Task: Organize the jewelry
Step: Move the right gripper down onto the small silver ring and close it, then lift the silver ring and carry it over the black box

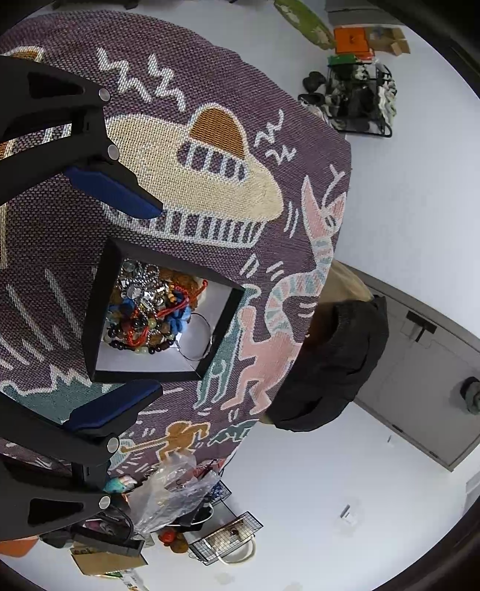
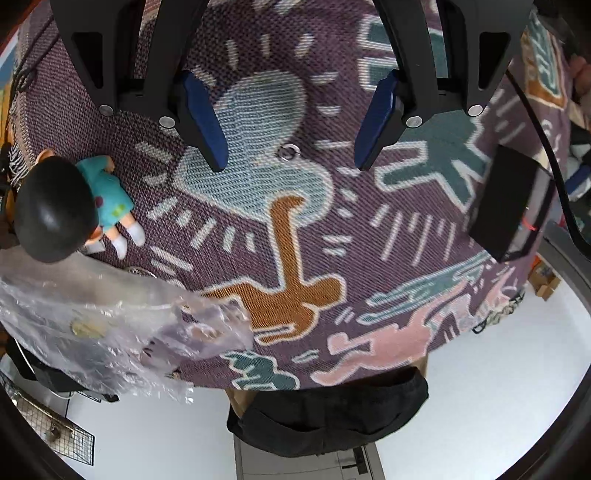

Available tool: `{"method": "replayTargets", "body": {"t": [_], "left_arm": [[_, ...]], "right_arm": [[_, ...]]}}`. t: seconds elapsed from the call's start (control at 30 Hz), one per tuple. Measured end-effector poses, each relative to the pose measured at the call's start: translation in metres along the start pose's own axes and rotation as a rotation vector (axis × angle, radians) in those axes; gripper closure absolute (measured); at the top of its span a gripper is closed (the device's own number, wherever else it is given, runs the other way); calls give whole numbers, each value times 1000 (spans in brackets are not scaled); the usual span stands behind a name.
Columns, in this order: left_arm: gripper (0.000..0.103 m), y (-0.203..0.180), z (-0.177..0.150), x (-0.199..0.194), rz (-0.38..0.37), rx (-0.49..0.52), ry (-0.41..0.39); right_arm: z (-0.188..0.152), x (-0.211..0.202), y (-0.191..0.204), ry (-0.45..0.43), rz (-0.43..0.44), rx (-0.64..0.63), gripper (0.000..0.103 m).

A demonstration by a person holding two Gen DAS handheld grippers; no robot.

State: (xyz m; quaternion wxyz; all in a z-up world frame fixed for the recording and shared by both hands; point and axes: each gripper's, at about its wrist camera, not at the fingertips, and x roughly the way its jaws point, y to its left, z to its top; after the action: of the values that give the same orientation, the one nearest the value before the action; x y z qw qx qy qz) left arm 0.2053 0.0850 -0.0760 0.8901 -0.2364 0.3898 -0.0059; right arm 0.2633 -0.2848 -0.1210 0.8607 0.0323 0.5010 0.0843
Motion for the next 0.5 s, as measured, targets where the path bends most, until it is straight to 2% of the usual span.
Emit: {"method": "replayTargets", "body": {"t": [0.1, 0.17, 0.23, 0.4, 0.5], "left_arm": [[14, 3, -3, 2, 10, 7, 6], [14, 5, -4, 3, 13, 6, 11], [14, 8, -6, 3, 14, -1, 14], [14, 15, -8, 3, 15, -15, 15], [14, 17, -9, 3, 13, -22, 18]], "right_arm": [[-3, 8, 0, 4, -28, -16, 39], [-3, 13, 1, 15, -37, -23, 49], [-4, 17, 3, 20, -54, -32, 54], [-8, 18, 11, 1, -96, -78, 61], [-9, 17, 15, -2, -89, -96, 81]]}}
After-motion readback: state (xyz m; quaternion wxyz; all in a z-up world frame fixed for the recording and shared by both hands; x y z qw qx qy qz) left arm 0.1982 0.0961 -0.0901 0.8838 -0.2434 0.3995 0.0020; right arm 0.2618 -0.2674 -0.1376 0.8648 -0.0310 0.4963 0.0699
